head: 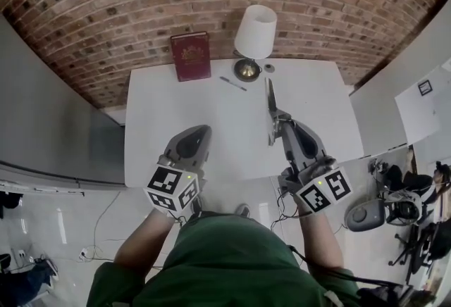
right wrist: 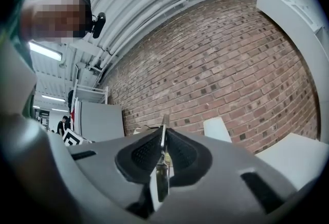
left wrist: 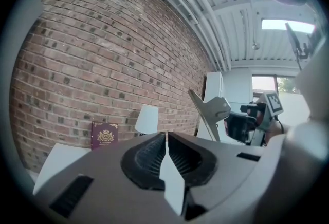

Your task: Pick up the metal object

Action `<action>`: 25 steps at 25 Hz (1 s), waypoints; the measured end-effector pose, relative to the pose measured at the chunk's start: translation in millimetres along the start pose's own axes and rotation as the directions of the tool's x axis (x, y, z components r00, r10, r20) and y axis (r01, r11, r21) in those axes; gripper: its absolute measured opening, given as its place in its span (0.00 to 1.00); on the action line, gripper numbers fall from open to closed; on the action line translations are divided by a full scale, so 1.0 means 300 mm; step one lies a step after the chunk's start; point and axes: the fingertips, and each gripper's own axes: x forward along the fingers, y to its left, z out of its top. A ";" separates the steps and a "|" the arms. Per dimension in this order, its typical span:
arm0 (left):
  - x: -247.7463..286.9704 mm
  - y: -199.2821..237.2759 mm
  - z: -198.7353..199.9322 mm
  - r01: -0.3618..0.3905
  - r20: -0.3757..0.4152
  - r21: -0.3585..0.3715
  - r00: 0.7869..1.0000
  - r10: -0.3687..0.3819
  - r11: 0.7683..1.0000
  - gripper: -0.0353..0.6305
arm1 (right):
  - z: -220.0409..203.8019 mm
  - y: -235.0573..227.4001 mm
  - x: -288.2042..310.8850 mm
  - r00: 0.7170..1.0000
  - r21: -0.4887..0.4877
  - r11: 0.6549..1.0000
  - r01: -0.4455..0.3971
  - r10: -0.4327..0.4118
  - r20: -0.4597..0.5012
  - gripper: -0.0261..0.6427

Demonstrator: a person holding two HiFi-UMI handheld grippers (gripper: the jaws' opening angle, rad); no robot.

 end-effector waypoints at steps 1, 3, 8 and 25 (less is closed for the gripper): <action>-0.001 0.003 -0.002 -0.002 0.000 -0.004 1.000 0.002 1.000 0.07 | 0.003 -0.007 -0.007 1.000 0.006 1.000 0.005 -0.005 0.001 0.07; -0.004 0.006 -0.005 -0.001 0.002 -0.008 1.000 0.001 1.000 0.07 | 0.004 -0.016 -0.018 1.000 0.019 1.000 0.012 -0.012 0.002 0.08; -0.020 0.016 -0.012 -0.001 0.002 -0.011 1.000 0.001 1.000 0.07 | -0.010 -0.010 -0.026 1.000 0.038 0.999 -0.007 0.008 -0.004 0.08; -0.052 0.062 -0.025 -0.025 -0.008 -0.028 1.000 0.025 0.999 0.07 | -0.026 0.001 -0.015 1.000 0.095 0.995 -0.017 0.017 0.002 0.08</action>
